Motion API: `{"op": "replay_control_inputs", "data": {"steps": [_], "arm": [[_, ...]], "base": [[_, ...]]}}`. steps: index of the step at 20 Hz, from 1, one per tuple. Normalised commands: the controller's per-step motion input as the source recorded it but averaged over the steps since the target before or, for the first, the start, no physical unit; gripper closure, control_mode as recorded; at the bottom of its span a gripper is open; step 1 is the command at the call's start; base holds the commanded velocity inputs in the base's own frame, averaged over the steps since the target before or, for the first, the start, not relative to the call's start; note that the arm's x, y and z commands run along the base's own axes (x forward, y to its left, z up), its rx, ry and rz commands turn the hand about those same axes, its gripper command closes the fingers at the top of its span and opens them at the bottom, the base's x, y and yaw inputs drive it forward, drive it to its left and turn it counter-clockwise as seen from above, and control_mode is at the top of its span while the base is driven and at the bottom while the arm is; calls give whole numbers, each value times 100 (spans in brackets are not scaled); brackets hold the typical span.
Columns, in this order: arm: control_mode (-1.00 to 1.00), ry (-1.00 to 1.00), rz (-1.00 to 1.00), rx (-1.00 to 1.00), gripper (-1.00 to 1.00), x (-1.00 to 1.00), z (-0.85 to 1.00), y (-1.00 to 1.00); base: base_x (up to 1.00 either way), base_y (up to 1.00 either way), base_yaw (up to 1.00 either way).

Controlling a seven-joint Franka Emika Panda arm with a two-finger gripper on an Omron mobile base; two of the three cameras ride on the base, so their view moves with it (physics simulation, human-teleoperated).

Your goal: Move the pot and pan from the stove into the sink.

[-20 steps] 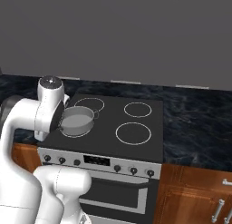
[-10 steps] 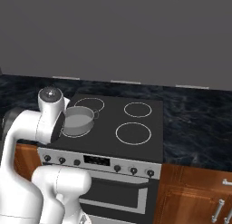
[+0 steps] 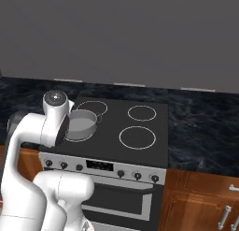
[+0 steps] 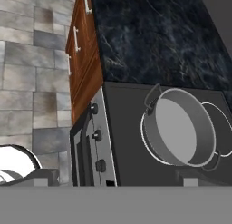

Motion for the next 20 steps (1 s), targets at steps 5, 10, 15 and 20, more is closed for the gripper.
{"op": "replay_control_inputs", "data": {"steps": [5,10,15,20], "arm": [[-100,1,2,4,-100,13,-1,-13],[-100,0,6,11,-100,4,-1,-24],[-100,0,0,2,-100,0,0,-4],[-100,0,0,0,-100,4,0,2]], "base": [[0,0,0],[0,0,0],[0,0,0],[0,0,0]]}}
